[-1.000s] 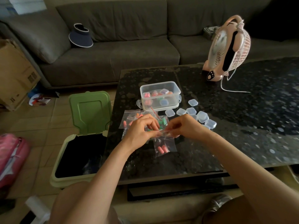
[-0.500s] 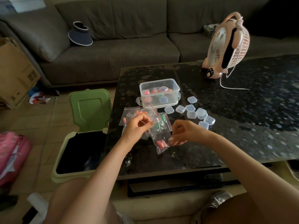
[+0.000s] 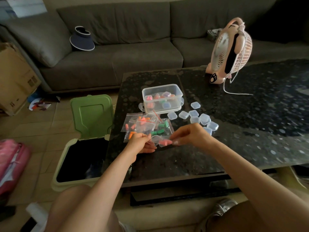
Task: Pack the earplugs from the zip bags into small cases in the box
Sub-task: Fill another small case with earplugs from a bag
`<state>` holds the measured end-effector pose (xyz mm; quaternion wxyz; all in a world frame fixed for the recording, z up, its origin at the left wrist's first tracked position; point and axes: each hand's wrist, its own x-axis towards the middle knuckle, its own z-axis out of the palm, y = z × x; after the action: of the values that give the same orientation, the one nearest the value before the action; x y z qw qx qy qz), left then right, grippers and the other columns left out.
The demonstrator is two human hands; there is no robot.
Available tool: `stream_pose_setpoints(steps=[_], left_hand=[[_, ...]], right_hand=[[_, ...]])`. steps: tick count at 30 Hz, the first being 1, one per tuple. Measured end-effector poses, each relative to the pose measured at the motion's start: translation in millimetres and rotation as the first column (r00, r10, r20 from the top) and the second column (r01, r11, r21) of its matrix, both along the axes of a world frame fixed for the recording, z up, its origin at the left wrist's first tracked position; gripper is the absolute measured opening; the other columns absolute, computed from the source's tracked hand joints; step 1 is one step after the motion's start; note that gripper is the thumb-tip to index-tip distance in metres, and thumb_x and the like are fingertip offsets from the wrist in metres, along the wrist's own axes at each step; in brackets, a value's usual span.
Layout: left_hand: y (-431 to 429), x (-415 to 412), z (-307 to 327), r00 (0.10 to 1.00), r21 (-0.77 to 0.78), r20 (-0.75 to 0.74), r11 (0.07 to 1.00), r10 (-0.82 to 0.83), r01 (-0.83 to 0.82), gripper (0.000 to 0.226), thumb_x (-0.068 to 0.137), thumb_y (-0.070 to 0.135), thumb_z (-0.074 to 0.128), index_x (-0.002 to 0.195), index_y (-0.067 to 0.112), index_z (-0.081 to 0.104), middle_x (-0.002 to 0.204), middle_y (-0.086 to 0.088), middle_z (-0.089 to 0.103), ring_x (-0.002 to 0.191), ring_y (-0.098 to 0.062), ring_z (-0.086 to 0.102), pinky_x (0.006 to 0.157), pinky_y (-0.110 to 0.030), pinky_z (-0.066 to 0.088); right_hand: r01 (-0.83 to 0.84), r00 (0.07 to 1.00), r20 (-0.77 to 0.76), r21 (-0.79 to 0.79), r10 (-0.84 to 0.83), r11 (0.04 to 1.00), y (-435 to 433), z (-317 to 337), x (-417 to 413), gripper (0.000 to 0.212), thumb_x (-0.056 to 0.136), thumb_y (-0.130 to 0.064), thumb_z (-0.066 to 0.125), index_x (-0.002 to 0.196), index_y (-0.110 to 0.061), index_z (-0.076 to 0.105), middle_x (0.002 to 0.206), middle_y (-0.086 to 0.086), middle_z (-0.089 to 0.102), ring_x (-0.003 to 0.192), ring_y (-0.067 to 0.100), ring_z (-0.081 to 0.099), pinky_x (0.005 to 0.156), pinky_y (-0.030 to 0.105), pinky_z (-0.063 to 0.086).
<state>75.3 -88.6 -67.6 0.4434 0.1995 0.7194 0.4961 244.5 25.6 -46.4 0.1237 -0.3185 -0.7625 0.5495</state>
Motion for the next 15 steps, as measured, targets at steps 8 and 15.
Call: stream_pose_setpoints(steps=[8,15], left_hand=[[2.2,8.3,-0.4,1.000,-0.108,0.013,0.994,0.006,-0.004,0.020,0.096,0.014,0.051,0.085,-0.002,0.056,0.072,-0.016,0.065,0.048,-0.014,0.066,0.047,-0.022,0.055],[4.2,10.0,-0.2,1.000,-0.117,0.003,0.993,0.030,-0.030,0.021,0.096,0.014,0.052,0.084,-0.002,0.056,0.071,-0.016,0.065,0.046,-0.014,0.065,0.043,-0.021,0.053]], right_hand=[[0.119,0.987,-0.099,-0.066,-0.125,0.991,3.1,0.4,-4.6,0.005,0.078,-0.004,0.073,0.078,-0.006,0.068,0.066,0.004,0.069,0.062,0.014,0.067,0.061,0.019,0.054],[0.038,0.997,-0.069,0.080,-0.032,0.996,4.3,4.2,-6.7,0.015,0.079,-0.005,0.072,0.080,-0.020,0.068,0.080,0.007,0.068,0.068,0.009,0.062,0.061,0.016,0.053]])
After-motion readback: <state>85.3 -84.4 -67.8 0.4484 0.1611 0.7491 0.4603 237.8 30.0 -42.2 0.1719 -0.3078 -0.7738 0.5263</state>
